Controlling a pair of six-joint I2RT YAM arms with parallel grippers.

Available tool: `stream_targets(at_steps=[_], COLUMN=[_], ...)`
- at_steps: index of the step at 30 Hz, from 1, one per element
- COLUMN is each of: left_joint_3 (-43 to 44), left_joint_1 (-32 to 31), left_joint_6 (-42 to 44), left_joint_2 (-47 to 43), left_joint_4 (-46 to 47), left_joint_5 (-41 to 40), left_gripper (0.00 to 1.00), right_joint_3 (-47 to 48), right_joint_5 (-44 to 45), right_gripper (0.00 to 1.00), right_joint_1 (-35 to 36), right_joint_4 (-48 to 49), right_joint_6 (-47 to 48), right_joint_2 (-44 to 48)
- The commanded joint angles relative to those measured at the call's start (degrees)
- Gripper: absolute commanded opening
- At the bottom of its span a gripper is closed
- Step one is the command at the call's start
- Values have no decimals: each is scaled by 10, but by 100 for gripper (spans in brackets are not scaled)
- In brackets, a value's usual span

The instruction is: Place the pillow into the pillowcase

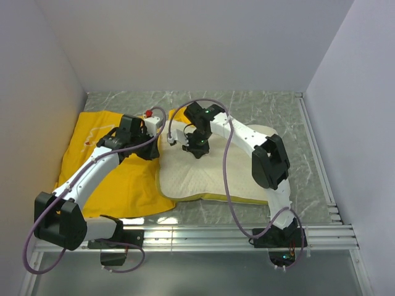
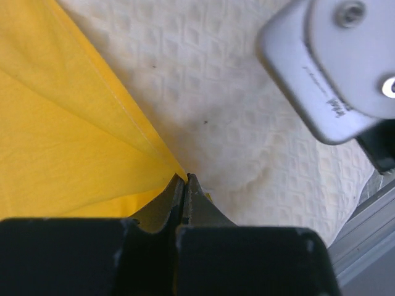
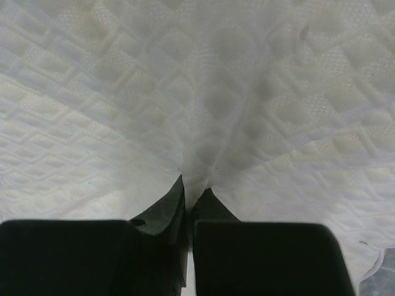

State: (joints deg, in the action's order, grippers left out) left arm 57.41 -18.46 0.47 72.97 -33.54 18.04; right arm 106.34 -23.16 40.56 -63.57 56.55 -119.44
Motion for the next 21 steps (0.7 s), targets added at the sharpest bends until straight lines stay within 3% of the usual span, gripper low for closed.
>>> stream_targets(at_steps=[1, 4, 8, 15, 21], left_joint_3=[14, 21, 26, 64, 80], left_joint_1=[-1, -1, 0, 5, 5], left_joint_6=[30, 48, 46, 28, 36], left_joint_2=[-3, -5, -12, -13, -5], left_joint_4=[-11, -21, -29, -28, -46], left_joint_5=[26, 47, 32, 43, 97], left_gripper=[0, 0, 0, 0, 0], right_joint_3=[49, 27, 85, -109, -100], right_joint_5=[18, 38, 41, 51, 58], right_gripper=[0, 0, 0, 0, 0], right_joint_1=[0, 1, 6, 39, 51], right_joint_4=[-55, -29, -90, -22, -29], right_joint_6=[42, 65, 94, 130, 139], right_joint_2=[-10, 3, -40, 57, 61])
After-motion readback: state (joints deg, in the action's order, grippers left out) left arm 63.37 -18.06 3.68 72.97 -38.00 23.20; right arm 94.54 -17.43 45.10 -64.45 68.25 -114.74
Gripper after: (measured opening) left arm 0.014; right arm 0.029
